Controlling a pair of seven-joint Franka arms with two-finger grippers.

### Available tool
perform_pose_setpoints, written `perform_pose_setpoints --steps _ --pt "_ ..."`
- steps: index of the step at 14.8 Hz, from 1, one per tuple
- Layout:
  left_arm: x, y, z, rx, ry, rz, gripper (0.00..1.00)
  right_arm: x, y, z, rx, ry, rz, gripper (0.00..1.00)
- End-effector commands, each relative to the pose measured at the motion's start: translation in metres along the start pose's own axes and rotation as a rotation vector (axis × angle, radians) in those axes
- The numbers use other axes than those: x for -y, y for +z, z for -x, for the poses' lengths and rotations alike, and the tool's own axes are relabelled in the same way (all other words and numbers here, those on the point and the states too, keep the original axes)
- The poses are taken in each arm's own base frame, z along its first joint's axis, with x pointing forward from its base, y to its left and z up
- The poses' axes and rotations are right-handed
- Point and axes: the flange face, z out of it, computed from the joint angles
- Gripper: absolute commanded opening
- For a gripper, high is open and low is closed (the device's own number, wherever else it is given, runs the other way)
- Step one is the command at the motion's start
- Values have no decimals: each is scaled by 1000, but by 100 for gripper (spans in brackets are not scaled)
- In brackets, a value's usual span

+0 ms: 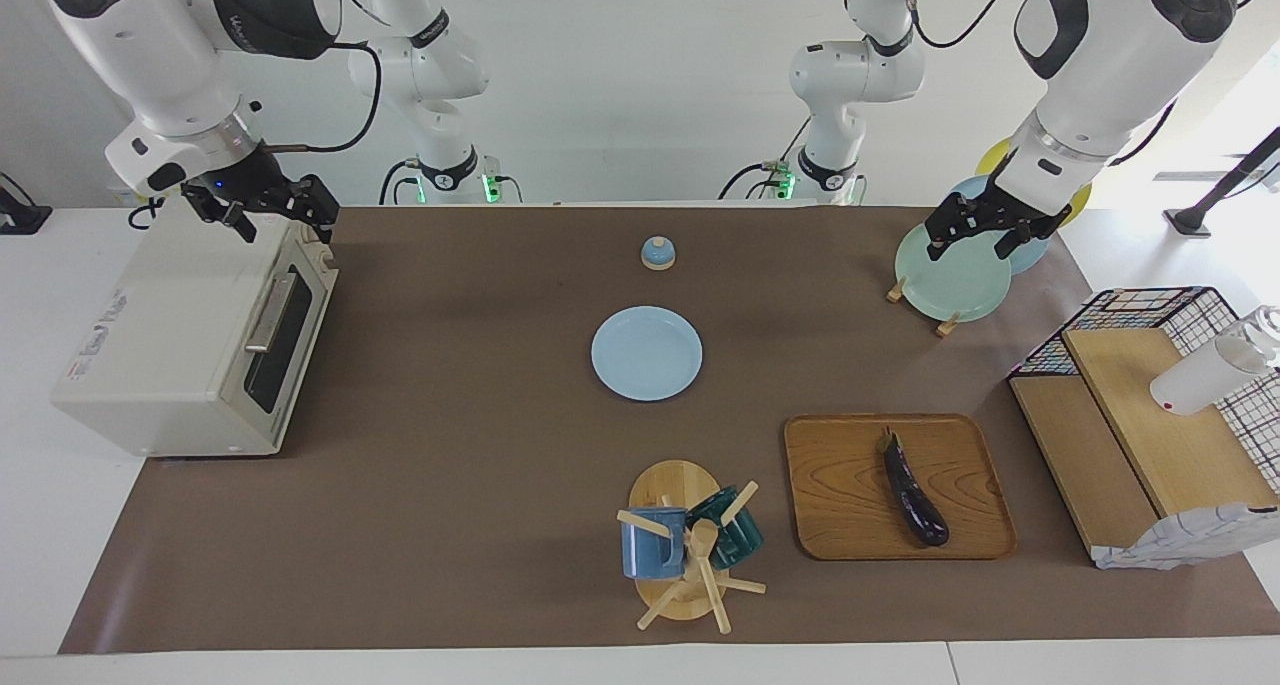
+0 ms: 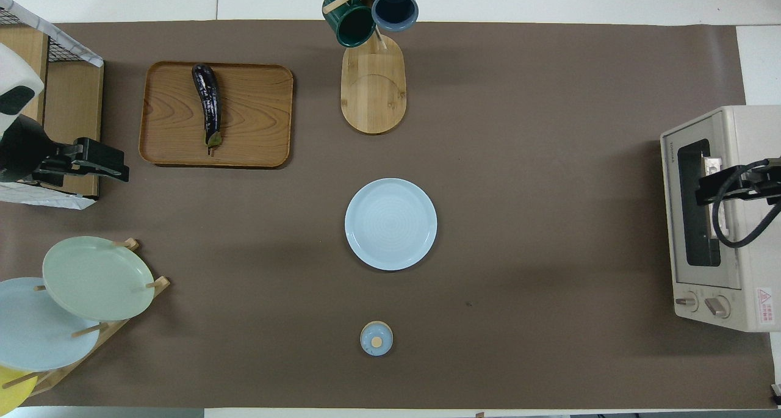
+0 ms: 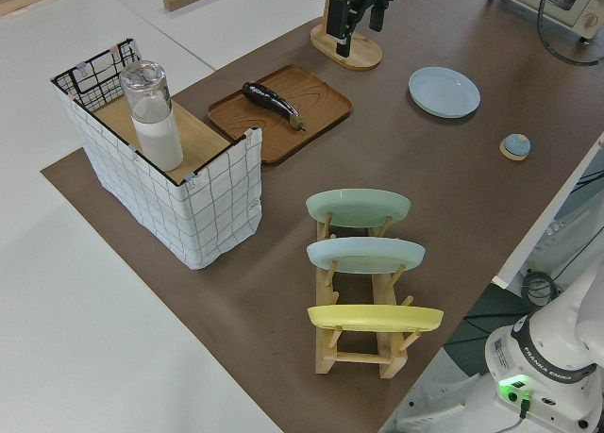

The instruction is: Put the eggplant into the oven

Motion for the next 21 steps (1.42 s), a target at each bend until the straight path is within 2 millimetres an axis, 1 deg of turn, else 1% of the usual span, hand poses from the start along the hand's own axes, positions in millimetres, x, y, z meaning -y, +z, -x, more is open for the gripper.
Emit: perform_pose_setpoints --steps 1,6,9,10,11,12,13,14,15,16,17,18,19,20,21 --pt "2 -4 6 -12 -8 -13 100 2 -4 0 -19 8 -28 100" --pt "1 -2 5 -12 -7 -13 100 1 -4 0 -20 16 -28 100" --pt "-2 -2 2 -38 1 -12 100 -6 -3 0 -40 10 -27 100" --pt "-1 -3 1 -49 0 -11 100 -2 -1 0 -42 -27 -27 93" --pt "3 -3 -1 -61 -5 -10 100 1 3 1 -38 -44 -27 52" --pt "4 -1 -3 -66 -4 -9 100 0 7 2 -53 -51 -27 16" --pt "4 1 -7 -74 -5 -9 100 -5 20 4 -86 -67 -26 0" --pt "3 3 -10 -84 -4 -8 100 -7 31 6 -91 -130 -25 0" --pt "2 6 -13 -87 -1 -7 100 -11 36 8 -92 -137 -26 0" --pt "-1 15 -21 -85 2 -5 100 -18 37 8 -102 -114 -24 0" --pt "-4 23 -30 -93 6 -5 100 -18 45 4 -112 -92 -13 0" --pt "-5 34 -40 -97 6 -4 100 -19 54 1 -110 -56 -4 0" --pt "-5 49 -54 -94 5 -6 100 -21 64 -1 -97 -23 22 0" --pt "-6 63 -66 -96 6 -7 100 -28 73 -3 -94 -10 49 0" --pt "-5 82 -80 -95 7 -10 100 -37 80 -2 -94 7 52 0"
